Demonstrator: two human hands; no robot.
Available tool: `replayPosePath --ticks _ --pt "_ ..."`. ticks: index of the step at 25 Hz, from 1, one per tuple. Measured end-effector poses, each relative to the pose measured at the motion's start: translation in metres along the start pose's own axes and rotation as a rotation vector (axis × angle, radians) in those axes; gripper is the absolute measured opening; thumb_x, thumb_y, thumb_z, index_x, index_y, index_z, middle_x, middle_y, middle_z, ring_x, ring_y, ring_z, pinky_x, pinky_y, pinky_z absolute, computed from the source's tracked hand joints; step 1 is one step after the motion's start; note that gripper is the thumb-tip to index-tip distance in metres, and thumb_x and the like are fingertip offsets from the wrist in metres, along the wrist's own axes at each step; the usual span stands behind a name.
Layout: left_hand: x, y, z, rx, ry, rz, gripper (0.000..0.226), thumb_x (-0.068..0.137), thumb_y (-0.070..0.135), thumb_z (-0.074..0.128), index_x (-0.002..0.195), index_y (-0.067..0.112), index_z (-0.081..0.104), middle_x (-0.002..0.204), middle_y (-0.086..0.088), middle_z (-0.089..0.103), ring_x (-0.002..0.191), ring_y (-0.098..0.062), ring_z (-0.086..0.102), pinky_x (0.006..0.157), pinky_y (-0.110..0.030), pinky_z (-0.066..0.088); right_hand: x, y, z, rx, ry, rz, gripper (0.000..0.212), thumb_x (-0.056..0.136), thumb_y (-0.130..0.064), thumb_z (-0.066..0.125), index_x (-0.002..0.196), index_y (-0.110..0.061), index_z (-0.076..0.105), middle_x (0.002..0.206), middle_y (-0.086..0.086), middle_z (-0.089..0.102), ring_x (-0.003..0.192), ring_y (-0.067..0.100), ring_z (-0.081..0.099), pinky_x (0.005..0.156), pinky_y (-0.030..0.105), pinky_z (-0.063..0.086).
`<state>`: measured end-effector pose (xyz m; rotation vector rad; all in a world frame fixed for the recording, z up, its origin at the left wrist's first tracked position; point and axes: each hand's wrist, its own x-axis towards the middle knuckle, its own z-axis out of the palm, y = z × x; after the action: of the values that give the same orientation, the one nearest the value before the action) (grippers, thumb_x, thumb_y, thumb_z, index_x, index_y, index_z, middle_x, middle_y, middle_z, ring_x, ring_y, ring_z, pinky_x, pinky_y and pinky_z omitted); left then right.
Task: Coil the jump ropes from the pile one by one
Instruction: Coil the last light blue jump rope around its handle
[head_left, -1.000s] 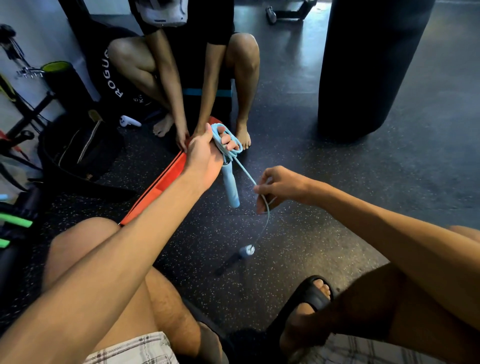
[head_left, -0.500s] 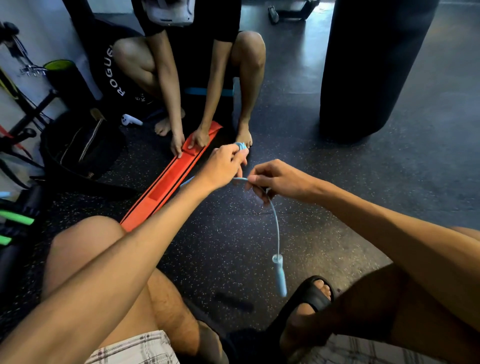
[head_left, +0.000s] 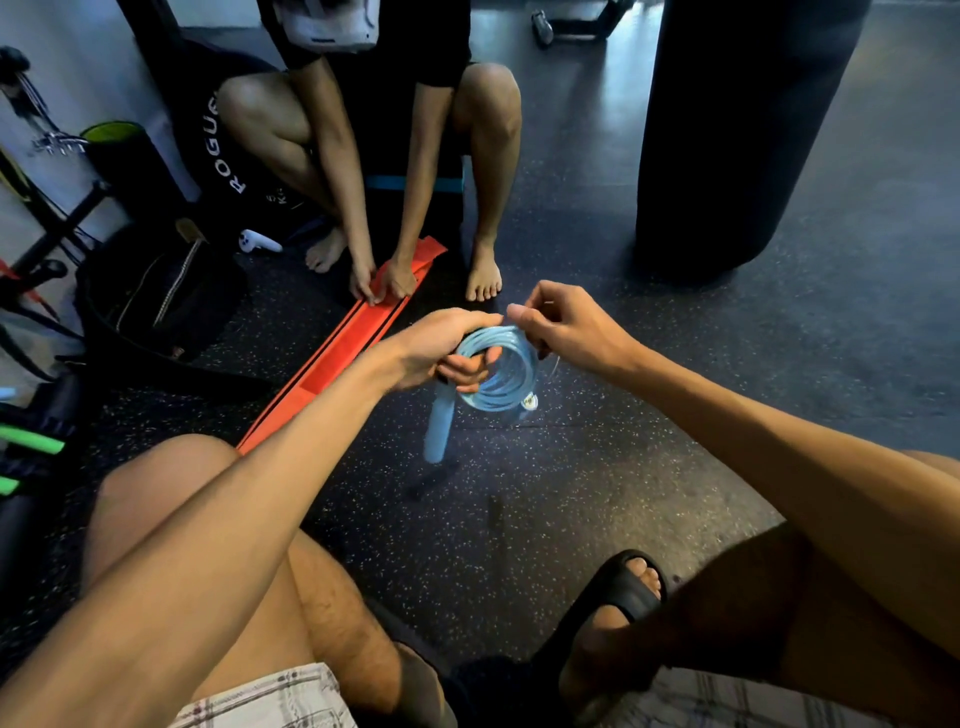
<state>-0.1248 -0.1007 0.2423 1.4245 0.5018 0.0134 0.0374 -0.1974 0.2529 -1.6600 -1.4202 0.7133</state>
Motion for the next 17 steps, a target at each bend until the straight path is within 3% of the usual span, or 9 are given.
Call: replayPosePath --ticks 4,7,9,12,17 --pt "-0.006 0.009 -0.001 -0.316 -0.086 0.077 0.042 0.103 0.034 0.028 0.074 0.010 0.047 0.038 0.005 0.023 0.035 -0.011 0.018 0.047 -0.025 0.032 0.002 0.006 -0.001 0.116 0.005 0.115 0.026 0.100 -0.031 0.051 0.086 -0.009 0.052 0.071 0.006 0.056 0.063 0.017 0.060 0.066 0.049 0.059" --pt "-0.006 0.012 -0.001 -0.522 -0.076 0.167 0.042 0.105 0.036 0.026 0.080 0.010 0.047 0.041 0.005 0.028 0.039 -0.011 0.025 0.055 -0.025 0.039 0.000 0.011 0.001 0.220 -0.033 0.222 0.026 0.103 -0.028 0.045 0.095 -0.004 0.050 0.076 0.017 0.056 0.060 0.027 0.061 0.068 0.061 0.058" --pt "-0.006 0.016 -0.002 -0.649 -0.019 0.244 0.040 0.105 0.036 0.025 0.085 0.010 0.048 0.047 0.005 0.032 0.044 -0.011 0.030 0.063 -0.026 0.041 -0.003 0.015 0.002 0.245 -0.079 0.272 0.023 0.103 -0.026 0.044 0.098 -0.004 0.048 0.073 0.021 0.058 0.061 0.035 0.062 0.067 0.062 0.057" --pt "-0.004 0.022 -0.005 -0.812 0.130 0.328 0.038 0.105 0.034 0.024 0.087 0.010 0.047 0.055 0.003 0.036 0.052 -0.012 0.037 0.074 -0.027 0.038 -0.009 0.018 0.004 0.170 -0.195 0.316 0.023 0.101 -0.025 0.050 0.102 -0.003 0.046 0.075 0.025 0.068 0.068 0.042 0.069 0.071 0.052 0.060" --pt "0.003 0.023 -0.005 -0.808 0.379 0.466 0.031 0.106 0.026 0.028 0.090 0.005 0.047 0.064 -0.003 0.046 0.056 -0.016 0.048 0.071 -0.030 0.049 -0.014 0.019 0.016 0.041 -0.290 0.215 0.020 0.093 -0.017 0.065 0.097 -0.004 0.051 0.083 0.021 0.074 0.082 0.040 0.072 0.076 0.047 0.058"
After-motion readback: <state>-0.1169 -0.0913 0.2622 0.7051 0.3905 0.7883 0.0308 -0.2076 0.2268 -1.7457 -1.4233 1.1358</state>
